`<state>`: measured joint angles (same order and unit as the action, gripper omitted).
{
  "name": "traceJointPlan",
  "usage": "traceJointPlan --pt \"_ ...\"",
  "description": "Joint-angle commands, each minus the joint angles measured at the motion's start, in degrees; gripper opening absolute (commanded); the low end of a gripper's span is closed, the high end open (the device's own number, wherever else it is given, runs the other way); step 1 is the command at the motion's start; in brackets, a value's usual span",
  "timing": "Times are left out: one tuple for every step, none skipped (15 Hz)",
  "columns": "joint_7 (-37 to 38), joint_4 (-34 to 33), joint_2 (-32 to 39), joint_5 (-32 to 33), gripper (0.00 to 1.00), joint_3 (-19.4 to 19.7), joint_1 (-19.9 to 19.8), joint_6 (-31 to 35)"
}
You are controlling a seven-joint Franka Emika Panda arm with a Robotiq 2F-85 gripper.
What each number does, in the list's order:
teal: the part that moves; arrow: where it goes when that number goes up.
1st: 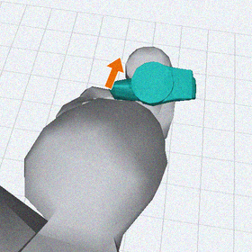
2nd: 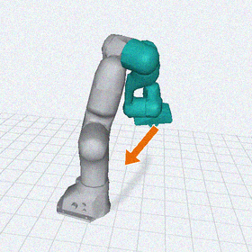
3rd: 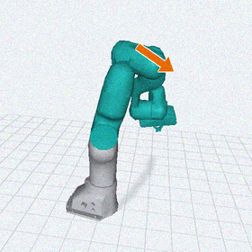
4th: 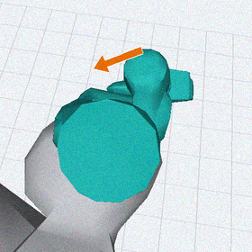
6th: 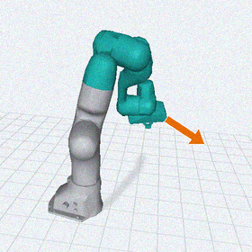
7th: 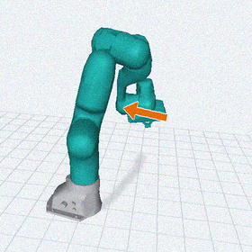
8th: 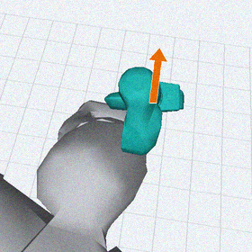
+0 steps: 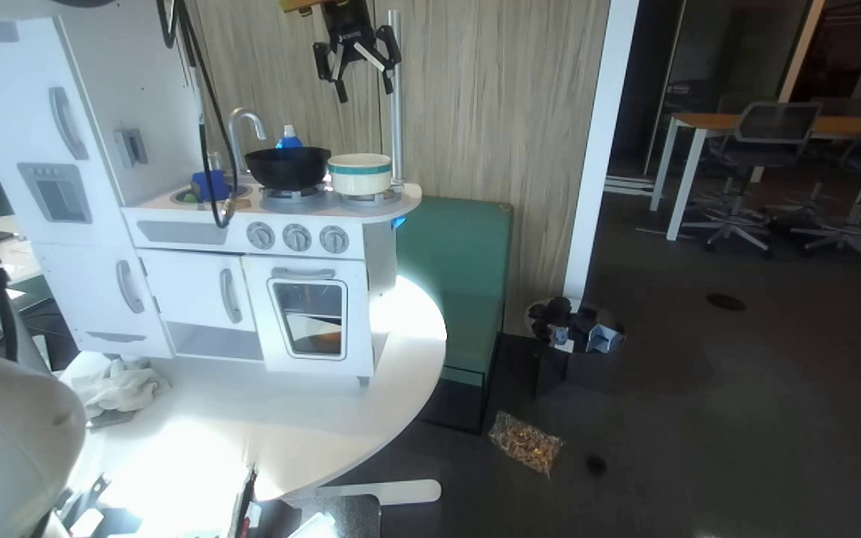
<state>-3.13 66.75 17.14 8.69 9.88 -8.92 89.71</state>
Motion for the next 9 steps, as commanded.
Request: traceJointPlan --pt "-0.8 -2.3 -0.5 -0.3 1.00 -1.5 1.9 -3.2" --pt "-1.1 -2.0 -1.0 -0.6 1.00 -2.1 2.6 -4.0" --pt "-1.7 -1.8 -1.5 -1.1 1.00 -2.7 3.1 -5.2" --pt "-2.3 -0.8 -2.3 -1.1 1.00 -3.4 3.8 -5.5" --pt "-3.0 -0.2 -3.1 -1.1 1.00 -4.1 4.4 -6.2" --pt "-3.5 0.5 -3.9 -0.7 1.00 -4.7 5.2 -6.4" --pt "-3.5 1.0 -4.5 0.0 1.00 -5.2 5.9 -6.6" --pt "-3.3 1.2 -5.1 0.4 1.00 -5.5 6.5 -6.9" --pt "-2.0 -0.3 -2.6 -0.3 1.00 -4.9 5.7 -6.0"
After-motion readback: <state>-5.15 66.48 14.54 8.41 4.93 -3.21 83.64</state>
